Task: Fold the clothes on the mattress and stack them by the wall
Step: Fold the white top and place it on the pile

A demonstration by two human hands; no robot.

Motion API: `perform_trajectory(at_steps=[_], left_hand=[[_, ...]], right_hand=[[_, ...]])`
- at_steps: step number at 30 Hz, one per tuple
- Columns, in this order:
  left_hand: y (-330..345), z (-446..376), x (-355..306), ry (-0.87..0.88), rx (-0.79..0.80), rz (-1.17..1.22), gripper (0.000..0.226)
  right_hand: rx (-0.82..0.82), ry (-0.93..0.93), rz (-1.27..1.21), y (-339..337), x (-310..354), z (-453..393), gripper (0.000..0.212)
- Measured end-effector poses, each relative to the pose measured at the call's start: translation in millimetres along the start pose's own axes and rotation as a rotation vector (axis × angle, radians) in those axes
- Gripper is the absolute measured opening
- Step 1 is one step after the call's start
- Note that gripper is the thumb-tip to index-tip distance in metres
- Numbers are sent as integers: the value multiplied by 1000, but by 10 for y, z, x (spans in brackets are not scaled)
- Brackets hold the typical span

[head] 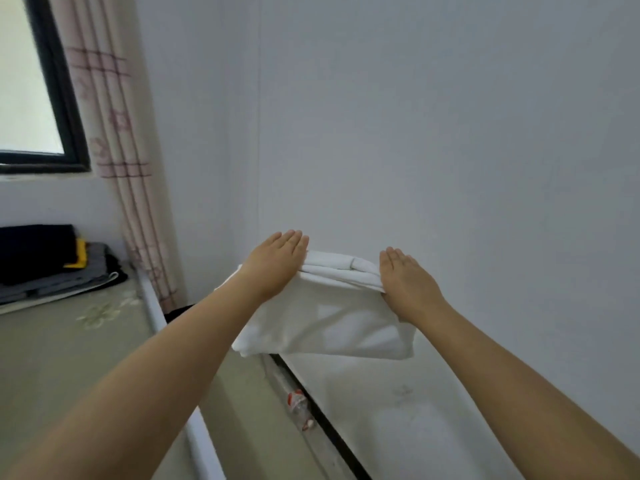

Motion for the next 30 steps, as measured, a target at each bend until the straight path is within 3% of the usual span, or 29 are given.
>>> perform_trajectory(at_steps=[10,21,30], left_hand=[[927,-1149,1707,-363,168,-35,52],[1361,-1233,3066,-769,421,-86,57],[1912,-1610,4386,-999,572,-50,58]], right_hand=[[-82,-417,-45,-2,829,-2749,52],[-186,-860,-105,-278,2235,-4530,53],[-251,-1140,-171,-511,3533,-6033,51]])
Point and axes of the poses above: each hand's wrist, its own z-axis away from the middle knuckle, its own y-axis out of the palm, x = y × z, the point moved 4 cm from there along -z, towards the middle knuckle, and after that the axes turned 13 degrees about x, right-handed, at the moved point
